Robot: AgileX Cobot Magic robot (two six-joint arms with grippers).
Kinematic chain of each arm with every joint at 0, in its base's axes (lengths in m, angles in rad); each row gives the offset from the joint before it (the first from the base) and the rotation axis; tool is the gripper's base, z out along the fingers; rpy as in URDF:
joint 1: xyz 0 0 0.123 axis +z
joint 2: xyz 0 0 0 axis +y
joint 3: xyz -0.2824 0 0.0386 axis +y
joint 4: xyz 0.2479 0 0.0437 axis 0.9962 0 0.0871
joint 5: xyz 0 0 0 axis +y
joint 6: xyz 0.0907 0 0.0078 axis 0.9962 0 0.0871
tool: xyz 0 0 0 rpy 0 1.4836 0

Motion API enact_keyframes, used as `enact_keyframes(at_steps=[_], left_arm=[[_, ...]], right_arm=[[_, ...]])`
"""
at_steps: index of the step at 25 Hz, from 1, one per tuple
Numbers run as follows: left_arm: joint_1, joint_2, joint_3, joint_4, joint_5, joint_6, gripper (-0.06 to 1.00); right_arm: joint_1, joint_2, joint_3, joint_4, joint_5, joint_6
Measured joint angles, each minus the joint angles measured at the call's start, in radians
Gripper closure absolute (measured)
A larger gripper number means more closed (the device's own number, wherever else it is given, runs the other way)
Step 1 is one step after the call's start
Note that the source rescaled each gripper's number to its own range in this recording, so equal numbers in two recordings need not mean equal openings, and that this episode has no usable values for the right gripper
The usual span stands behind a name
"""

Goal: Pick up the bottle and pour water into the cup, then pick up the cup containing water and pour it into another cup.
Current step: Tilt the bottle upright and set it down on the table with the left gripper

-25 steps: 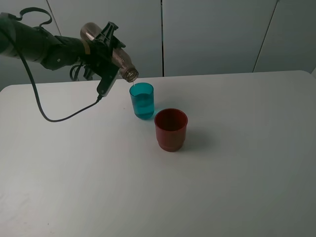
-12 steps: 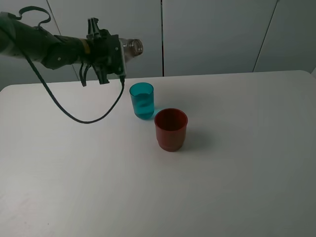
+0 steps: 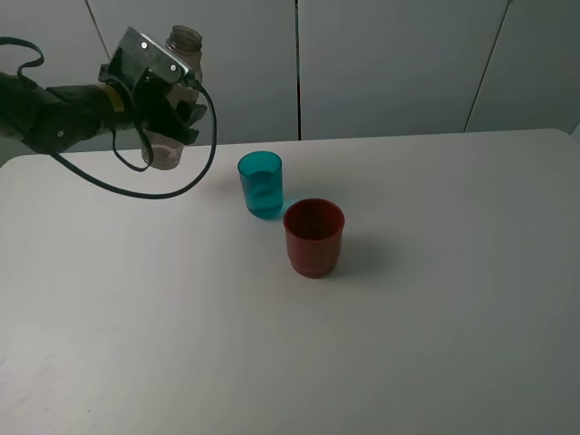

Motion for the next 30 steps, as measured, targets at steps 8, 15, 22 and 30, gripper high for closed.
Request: enact_keyframes(at_steps=[8,15,22,30], left_arm=[[0.142,0.011,0.129,0.082,-0.249,-0.175,0.94],[0.257,0.109,0.131,0.133,-0.461,-0.278,0.94],[0.286,0.255,0.130,0.134,-0.607,-0.224,0.94],[0.286,0.283,0.128,0.162,-0.628,-0.212,0.94]], right_arm=[[0.000,0.000,0.000,0.000,0.000,0.000],[0.000,0.000,0.000,0.000,0.000,0.000],[0.000,0.000,0.000,0.000,0.000,0.000],[0.000,0.000,0.000,0.000,0.000,0.000]])
